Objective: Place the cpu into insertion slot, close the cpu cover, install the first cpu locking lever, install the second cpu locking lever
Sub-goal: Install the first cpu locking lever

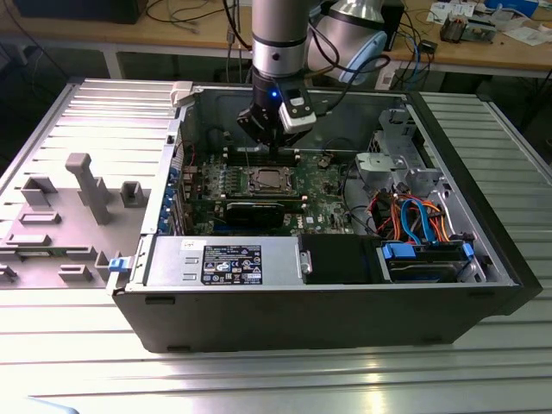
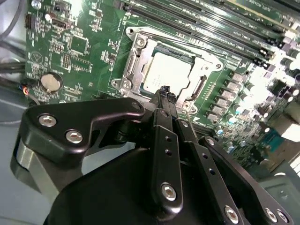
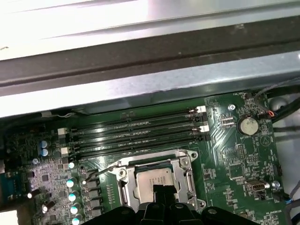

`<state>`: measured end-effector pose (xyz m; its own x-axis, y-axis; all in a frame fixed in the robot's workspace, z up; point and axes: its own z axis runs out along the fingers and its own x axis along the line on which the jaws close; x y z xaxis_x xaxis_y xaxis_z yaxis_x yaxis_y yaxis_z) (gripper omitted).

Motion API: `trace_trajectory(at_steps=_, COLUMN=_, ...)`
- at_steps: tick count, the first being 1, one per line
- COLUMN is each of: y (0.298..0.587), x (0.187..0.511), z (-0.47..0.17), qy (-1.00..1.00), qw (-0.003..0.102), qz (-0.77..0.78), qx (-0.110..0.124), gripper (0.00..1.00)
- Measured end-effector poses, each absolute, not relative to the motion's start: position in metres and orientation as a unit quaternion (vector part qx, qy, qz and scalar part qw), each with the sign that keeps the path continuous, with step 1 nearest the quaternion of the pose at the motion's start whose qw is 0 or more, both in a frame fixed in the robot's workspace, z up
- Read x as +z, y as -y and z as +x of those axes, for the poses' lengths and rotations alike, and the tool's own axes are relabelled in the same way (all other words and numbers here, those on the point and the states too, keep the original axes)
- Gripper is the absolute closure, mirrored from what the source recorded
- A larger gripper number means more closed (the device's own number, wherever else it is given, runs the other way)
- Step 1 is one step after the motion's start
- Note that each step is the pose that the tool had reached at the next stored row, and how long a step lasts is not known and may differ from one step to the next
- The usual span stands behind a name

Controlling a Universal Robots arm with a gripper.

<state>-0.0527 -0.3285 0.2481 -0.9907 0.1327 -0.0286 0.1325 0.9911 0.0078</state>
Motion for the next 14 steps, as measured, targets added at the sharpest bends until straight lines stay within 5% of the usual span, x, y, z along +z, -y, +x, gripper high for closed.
trace_trajectory(at_steps=14, y=0.3285, x=0.2479, z=-0.0595, qy=-1.0, qw=0.014, qz=0.016, qx=0.005, gripper=0.89)
